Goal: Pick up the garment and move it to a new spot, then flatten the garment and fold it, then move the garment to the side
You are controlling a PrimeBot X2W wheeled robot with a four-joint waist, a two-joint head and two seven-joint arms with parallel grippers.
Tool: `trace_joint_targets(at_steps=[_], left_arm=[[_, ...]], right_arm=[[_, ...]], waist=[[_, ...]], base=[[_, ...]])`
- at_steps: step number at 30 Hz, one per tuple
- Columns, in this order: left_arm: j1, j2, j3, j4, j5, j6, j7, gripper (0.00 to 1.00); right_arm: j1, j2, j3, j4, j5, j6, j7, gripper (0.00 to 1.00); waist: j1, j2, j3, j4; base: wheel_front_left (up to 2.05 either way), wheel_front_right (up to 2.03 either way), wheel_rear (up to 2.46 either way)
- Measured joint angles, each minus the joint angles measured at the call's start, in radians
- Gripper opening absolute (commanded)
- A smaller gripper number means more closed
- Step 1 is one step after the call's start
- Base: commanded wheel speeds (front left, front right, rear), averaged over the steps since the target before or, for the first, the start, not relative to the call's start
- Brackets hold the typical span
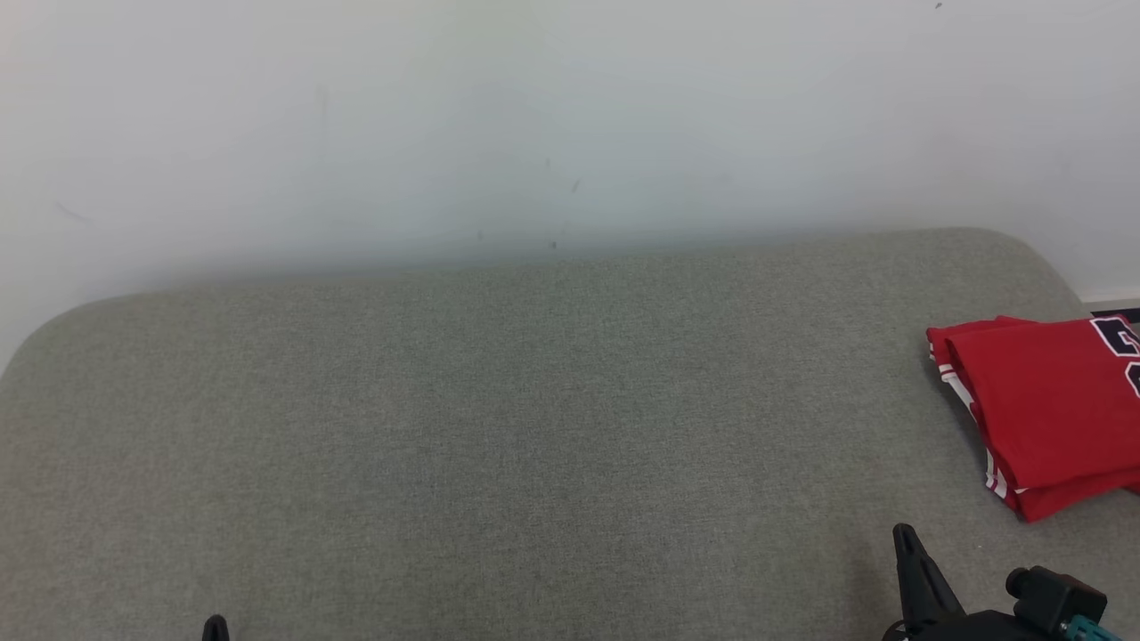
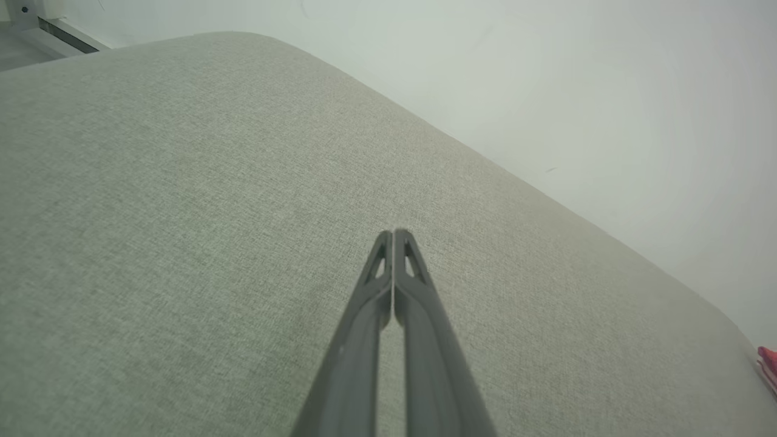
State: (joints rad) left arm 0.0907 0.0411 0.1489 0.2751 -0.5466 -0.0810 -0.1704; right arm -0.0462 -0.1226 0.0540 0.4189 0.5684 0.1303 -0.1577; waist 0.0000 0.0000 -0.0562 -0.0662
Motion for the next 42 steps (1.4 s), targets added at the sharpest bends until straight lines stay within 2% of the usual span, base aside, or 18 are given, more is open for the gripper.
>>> trace_joint_targets(at_steps=[16,42], left_arm=[[-0.043,0.001,-0.009,-0.008,-0.249,-0.014,0.067,0.00],[-0.099,0.003,-0.019,-0.015,-0.551,-0.025,0.147,0.00]], right_arm=[[-0.012,0.016,-0.039,-0.041,0.243,0.000,0.062,0.00],[-0.029,0.037,-0.087,-0.090,0.539,0.000,0.141,0.00]], waist=[[0.0000,0.0000,0.009,0.011],[0.0000,0.0000,0.024,0.026]], base=[[0.00,0.00,0.00],[0.00,0.00,0.00]])
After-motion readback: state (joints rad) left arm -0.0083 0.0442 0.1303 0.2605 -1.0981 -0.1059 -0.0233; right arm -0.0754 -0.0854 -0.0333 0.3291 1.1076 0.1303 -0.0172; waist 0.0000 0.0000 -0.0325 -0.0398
